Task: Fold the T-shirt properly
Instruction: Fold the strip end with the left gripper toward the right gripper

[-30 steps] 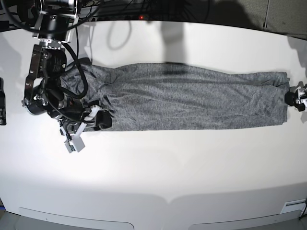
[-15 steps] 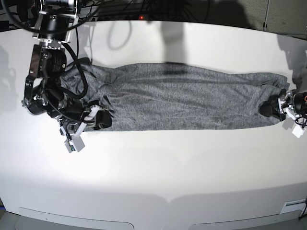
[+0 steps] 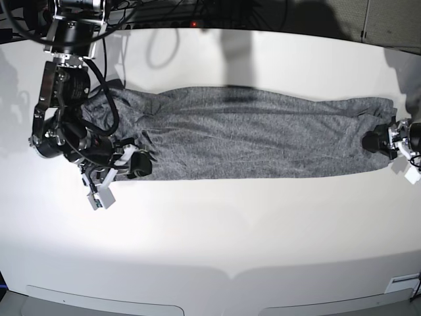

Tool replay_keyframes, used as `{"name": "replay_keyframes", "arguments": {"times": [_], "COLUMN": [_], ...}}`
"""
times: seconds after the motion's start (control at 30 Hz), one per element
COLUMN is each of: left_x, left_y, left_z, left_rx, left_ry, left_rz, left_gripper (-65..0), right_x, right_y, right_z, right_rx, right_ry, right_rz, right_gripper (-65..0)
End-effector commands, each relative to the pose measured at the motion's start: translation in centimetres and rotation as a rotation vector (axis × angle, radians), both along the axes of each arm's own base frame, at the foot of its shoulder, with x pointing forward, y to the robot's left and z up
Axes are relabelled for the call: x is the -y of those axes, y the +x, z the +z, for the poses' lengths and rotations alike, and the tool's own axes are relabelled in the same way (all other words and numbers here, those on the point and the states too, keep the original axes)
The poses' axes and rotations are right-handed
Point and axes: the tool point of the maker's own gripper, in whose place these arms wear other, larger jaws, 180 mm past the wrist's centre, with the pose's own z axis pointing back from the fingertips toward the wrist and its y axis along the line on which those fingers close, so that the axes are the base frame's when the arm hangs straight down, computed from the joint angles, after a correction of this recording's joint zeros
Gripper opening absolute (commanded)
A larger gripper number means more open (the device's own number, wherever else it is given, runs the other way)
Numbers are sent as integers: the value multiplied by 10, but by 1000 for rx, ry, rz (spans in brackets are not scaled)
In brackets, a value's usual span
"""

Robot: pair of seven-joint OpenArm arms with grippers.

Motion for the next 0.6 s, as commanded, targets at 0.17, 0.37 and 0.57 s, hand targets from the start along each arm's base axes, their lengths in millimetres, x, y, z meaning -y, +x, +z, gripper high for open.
{"name": "replay_keyframes", "arguments": {"times": [0.17, 0.37, 0.57], "left_x": [-16, -16, -5], "left_y": [-28, -25, -10], "left_z": [-13, -11, 0], "left_rx": [-130, -122, -60], "left_ry": [85, 80, -8], "left_rz": [-38, -34, 14], "left_gripper": [-438, -650, -650], "right_x": [0, 0, 0], "right_y": [10, 10, 10], "right_z": [17, 17, 17], "right_rx": [59, 59, 59], "right_ry": [14, 14, 14], "right_rz": [3, 3, 3], "right_gripper": [-489, -489, -489]}}
